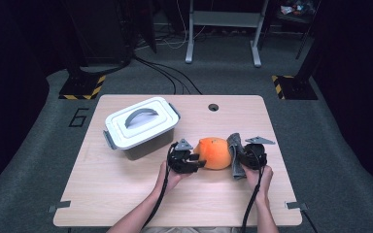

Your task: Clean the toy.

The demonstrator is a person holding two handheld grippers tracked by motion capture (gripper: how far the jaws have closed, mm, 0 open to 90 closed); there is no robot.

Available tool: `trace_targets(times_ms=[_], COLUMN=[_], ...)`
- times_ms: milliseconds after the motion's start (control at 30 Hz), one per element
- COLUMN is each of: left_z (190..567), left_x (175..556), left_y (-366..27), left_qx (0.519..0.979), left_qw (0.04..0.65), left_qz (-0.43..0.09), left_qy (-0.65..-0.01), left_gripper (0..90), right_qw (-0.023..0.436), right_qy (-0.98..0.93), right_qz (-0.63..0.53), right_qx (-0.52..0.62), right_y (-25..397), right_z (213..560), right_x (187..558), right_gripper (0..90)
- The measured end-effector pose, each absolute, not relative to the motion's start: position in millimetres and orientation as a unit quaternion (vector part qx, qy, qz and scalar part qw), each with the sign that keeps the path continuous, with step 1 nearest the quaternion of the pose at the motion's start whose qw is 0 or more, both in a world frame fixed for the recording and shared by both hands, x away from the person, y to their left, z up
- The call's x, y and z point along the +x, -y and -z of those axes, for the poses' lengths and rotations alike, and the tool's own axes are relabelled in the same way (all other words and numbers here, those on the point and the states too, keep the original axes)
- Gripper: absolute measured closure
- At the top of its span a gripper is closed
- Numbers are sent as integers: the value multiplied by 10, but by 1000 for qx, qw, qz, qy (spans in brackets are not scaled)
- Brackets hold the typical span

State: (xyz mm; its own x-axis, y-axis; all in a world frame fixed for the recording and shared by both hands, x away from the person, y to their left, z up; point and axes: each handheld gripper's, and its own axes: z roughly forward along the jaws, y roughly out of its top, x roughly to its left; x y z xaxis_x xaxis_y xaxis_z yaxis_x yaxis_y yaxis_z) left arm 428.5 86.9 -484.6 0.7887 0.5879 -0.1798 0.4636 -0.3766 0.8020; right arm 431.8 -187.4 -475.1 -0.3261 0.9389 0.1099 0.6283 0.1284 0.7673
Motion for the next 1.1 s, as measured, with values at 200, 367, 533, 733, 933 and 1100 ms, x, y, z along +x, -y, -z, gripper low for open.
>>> trace_targets(times_ms=[200, 367, 533, 733, 933, 1100], left_z=[4910, 4914, 4894, 4850, 4825, 4820], left_x=[4245, 4283, 4313, 4336, 4346, 4348], left_y=[-777, -799, -858, -880, -851, -833], left_qx=[843, 836, 825, 814, 808, 806], left_qw=[432, 444, 456, 465, 466, 467], left_qz=[-118, -112, -69, -20, -1, -2], left_qy=[-297, -302, -327, -349, -361, -364], left_gripper=[431, 694, 774, 777, 775, 774], right_qw=[210, 214, 227, 244, 246, 236], right_qy=[-723, -721, -717, -719, -723, -736], right_qz=[-375, -378, -394, -419, -447, -457], right_qx=[541, 540, 529, 499, 465, 440], right_y=[1860, 1859, 1850, 1758, 1620, 1446], right_z=[4740, 4723, 4634, 4405, 4173, 4094], right_x=[4315, 4301, 4213, 4077, 3956, 3910], right_gripper=[714, 714, 720, 720, 720, 719])
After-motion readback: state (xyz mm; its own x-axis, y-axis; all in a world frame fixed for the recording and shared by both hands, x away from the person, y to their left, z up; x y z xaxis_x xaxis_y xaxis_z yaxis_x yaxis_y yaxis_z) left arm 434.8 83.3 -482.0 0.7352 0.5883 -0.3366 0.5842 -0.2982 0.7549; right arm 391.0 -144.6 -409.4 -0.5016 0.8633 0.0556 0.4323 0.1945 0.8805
